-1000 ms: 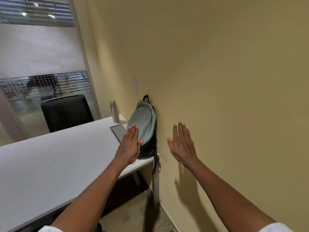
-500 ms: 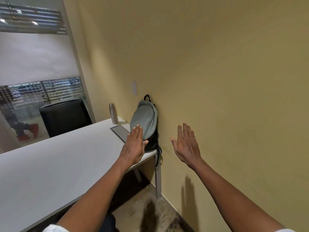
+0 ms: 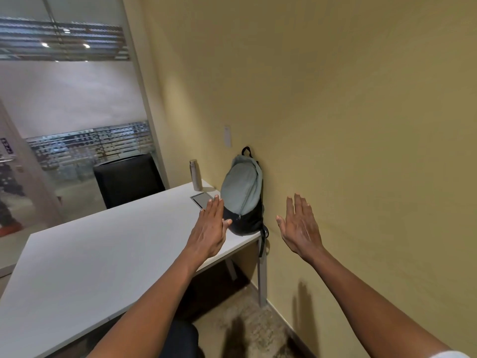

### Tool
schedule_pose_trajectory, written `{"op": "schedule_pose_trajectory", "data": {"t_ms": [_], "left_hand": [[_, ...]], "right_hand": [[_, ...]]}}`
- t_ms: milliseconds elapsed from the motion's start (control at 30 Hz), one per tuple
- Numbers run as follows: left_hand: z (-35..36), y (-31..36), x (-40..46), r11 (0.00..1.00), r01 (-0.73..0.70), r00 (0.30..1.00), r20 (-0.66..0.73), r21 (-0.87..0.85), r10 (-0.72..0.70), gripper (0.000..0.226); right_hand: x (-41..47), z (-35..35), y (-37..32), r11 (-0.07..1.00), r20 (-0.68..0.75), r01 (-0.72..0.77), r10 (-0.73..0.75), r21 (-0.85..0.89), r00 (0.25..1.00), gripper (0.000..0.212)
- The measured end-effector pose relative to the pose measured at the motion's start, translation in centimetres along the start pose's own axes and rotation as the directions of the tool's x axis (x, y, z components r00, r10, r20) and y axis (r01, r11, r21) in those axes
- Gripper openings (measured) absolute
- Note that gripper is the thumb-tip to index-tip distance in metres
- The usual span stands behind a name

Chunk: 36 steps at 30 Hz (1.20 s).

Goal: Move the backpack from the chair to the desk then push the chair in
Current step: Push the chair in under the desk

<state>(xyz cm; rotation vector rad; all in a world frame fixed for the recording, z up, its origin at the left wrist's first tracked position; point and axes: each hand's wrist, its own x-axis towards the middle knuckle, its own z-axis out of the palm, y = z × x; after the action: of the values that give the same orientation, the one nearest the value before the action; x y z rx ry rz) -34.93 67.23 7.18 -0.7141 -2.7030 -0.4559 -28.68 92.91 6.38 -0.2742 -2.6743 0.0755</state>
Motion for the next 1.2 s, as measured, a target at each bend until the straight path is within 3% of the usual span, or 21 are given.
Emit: {"op": "schedule_pose_trajectory", "data": {"t_ms": [567,867,1200], "left_hand": [[-0.5,-3.9,-0.5,0.996,-0.086,0.996,0.005,0.001,0.086,0.065],[-5.6,-9.6,-6.1,0.992,-0.121,0.993,0.005,-0.047,0.122,0.063],[-11.1,-15.3,-14.2,0.997,-0.055,0.992,0.11,-0.047,0.06,0.065]], "right_hand": [[-2.2,-0.4,-3.4,0.995,0.008,-0.055,0.056,-0.082,0.998,0.07],[-7.4,-2.6,-11.4,0.986,-0.028,-0.11,0.108,-0.123,0.994,0.071],[-12.7,-3.5,-19.1,0.986,-0.021,-0.137,0.136,-0.094,0.991,0.07]]}}
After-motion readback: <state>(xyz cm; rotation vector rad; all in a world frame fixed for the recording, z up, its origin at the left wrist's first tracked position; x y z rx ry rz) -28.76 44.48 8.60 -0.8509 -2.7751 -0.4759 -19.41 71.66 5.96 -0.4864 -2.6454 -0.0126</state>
